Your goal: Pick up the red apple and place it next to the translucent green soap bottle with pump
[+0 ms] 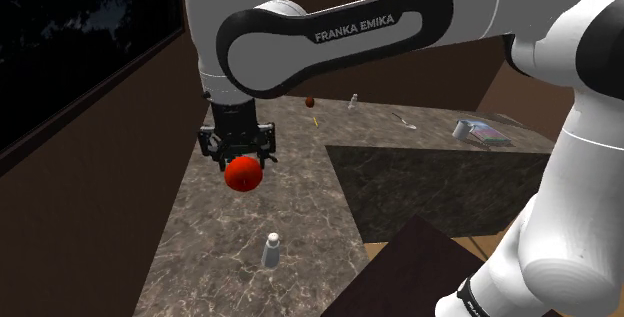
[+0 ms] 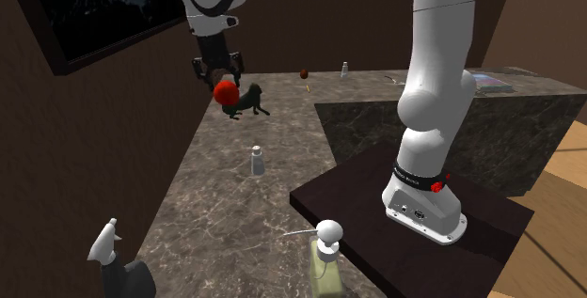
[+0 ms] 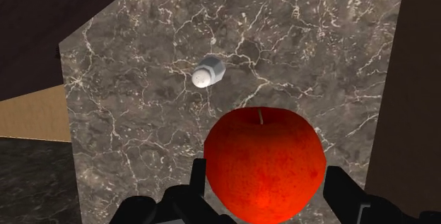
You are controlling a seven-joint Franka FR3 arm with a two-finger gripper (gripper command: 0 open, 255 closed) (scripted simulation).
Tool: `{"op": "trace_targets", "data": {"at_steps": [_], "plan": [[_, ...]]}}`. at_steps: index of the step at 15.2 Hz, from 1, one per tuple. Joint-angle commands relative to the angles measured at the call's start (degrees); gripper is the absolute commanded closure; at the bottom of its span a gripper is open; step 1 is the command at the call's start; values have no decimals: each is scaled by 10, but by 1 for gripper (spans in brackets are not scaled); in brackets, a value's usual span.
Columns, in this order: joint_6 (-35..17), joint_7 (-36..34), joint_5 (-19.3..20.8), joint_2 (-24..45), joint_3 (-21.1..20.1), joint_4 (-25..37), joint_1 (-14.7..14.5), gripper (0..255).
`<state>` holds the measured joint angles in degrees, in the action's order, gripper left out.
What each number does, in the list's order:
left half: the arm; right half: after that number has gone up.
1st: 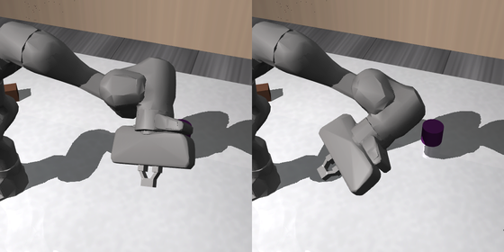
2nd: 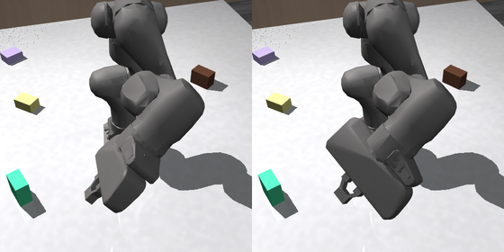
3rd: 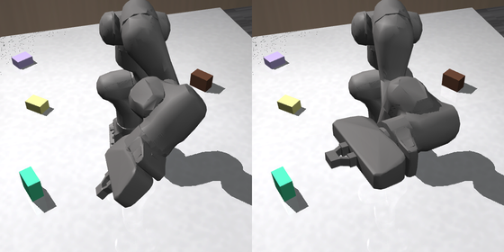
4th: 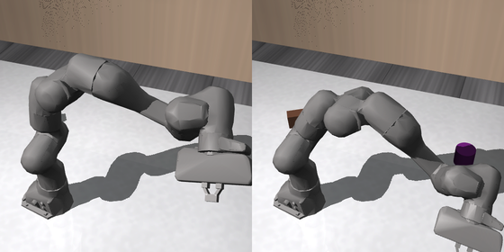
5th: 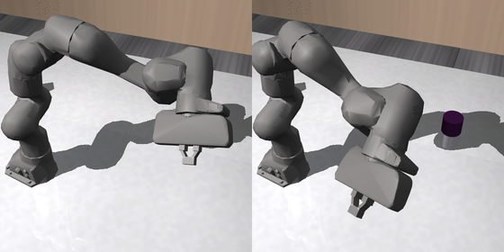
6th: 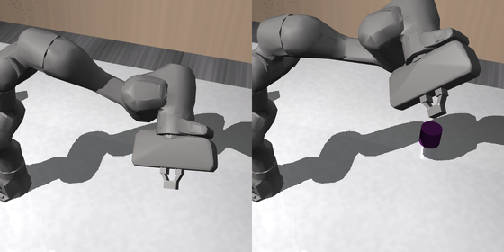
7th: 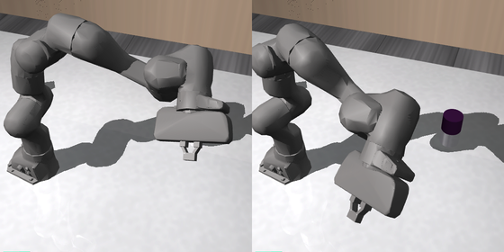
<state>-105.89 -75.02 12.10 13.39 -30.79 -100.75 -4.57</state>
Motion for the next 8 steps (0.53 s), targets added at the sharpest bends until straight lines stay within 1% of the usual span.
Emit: {"op": "trace_targets", "data": {"at_steps": [1, 5, 8], "plan": [[13, 4, -3, -5, -1, 9, 1, 255], [37, 8, -7, -10, -2, 29, 1, 255], [23, -10, -31, -55, -15, -26, -5, 255]]}}
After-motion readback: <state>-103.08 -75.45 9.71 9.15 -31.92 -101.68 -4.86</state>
